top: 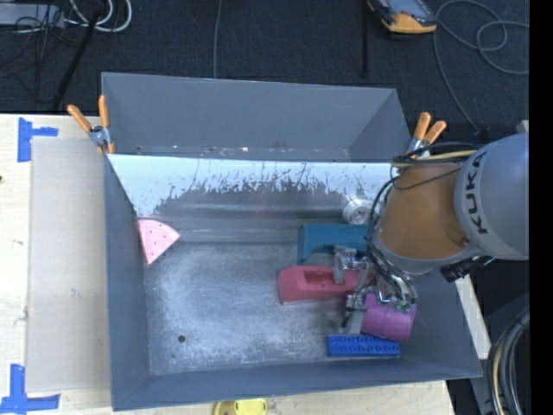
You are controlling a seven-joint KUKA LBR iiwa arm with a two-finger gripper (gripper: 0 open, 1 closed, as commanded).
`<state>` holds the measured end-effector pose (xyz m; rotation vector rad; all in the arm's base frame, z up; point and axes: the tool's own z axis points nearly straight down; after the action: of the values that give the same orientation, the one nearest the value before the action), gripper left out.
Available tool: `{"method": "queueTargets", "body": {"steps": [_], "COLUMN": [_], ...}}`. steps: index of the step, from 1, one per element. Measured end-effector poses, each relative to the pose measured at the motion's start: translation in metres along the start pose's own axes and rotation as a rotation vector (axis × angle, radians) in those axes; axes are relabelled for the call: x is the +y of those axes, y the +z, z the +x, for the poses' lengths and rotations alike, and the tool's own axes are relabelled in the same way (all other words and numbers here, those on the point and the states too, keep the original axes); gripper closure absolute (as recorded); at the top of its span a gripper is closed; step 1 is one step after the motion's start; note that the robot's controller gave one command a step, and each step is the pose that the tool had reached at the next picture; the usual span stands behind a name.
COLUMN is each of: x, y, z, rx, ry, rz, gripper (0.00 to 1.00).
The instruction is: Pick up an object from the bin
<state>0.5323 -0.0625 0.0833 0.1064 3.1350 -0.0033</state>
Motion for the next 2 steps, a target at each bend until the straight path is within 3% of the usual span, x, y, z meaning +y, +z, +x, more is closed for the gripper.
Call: {"method": "queueTargets", "body": {"steps": [1, 2], "x": [-0.018, -0.033], "y": [-0.007, -0.003], "z": [-0.01, -0.039], "rx": [0.004, 0.009], "ry": [0.018, 0.097], "rz": [-0.006, -0.008], "gripper": [0.0, 0.0]}}
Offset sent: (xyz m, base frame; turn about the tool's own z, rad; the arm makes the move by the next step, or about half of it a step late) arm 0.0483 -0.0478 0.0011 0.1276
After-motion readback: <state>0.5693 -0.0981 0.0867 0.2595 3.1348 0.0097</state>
